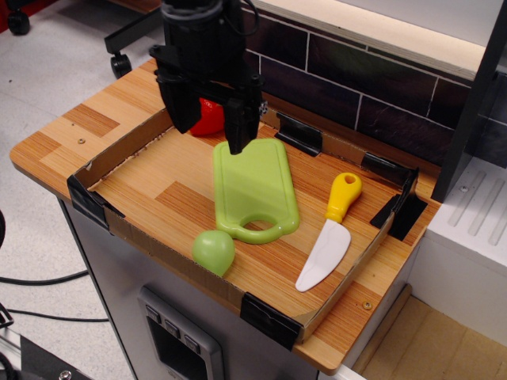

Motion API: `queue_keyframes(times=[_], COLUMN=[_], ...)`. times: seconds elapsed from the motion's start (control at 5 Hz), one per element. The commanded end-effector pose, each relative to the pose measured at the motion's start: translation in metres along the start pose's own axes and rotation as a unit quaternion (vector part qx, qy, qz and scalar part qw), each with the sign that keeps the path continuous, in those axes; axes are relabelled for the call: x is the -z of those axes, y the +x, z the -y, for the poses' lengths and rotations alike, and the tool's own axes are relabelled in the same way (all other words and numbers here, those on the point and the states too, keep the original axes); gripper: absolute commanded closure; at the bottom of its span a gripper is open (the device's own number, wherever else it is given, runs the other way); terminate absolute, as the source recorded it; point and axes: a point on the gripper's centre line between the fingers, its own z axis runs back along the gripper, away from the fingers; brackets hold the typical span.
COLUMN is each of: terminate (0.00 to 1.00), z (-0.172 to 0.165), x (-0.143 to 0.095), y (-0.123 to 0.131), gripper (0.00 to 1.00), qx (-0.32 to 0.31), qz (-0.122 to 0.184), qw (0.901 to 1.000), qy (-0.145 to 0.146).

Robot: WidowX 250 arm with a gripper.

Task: Put knife on cutting board

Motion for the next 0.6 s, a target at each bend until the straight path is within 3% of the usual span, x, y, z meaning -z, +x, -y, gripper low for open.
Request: queue_keyframes(times=[0.0, 0.4], terminate=[0.0, 0.0], z=[0.037, 0.068], x=[0.015, 0.04], y=[0.039, 0.056], gripper=[0.0, 0.0], qx=[-0.025, -0.041], qz=[0.064, 0.058], qw=[0.9976, 0.9974], qy=[0.005, 0.009])
